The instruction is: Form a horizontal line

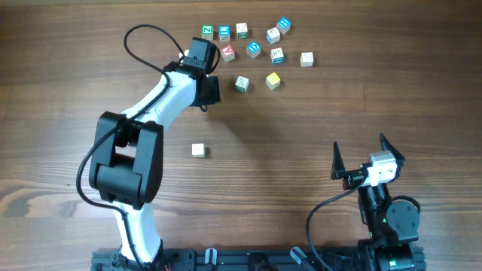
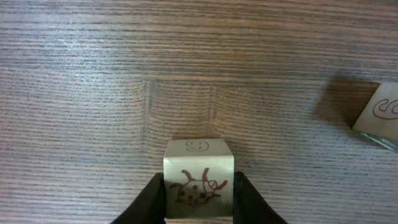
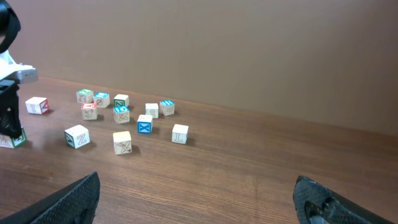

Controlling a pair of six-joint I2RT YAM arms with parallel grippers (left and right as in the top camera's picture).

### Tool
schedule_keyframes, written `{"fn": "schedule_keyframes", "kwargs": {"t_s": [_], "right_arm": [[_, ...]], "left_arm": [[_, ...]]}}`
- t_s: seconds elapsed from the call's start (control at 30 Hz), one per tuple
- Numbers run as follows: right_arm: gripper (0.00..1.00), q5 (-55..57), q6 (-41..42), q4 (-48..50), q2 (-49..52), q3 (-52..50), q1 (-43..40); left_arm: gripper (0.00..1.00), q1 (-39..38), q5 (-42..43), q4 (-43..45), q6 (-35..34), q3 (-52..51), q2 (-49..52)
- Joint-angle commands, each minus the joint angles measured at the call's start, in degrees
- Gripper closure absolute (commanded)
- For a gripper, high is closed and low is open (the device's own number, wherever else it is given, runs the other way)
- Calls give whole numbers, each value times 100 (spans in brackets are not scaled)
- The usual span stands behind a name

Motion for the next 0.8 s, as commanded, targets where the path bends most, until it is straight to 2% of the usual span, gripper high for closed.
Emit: {"fn": "schedule_keyframes", "kwargs": {"t_s": [0.0, 0.17, 0.3, 0.43, 0.5, 0.67, 0.77], "right_arm": [[0, -72, -31, 11, 0, -4, -22], [0, -72, -31, 11, 0, -4, -22], [0, -72, -31, 11, 0, -4, -22], [0, -72, -31, 11, 0, -4, -22], [0, -72, -31, 11, 0, -4, -22], [1, -72, -31, 11, 0, -4, -22], [0, -72, -33, 11, 0, -4, -22]], "left_arm": [[81, 42, 48, -109, -4, -57, -223], [81, 42, 109, -634, -9, -57, -1246], [81, 35, 1051, -1311, -7, -57, -2223], [80, -269, 1204, -2194, -9, -116, -2378], [80, -501, 1202, -2166, -214, -428, -2376], [78, -984, 1182, -1438, -503, -1405, -2367], [79, -1292, 798, -1036, -1126, -1910, -2347]]}}
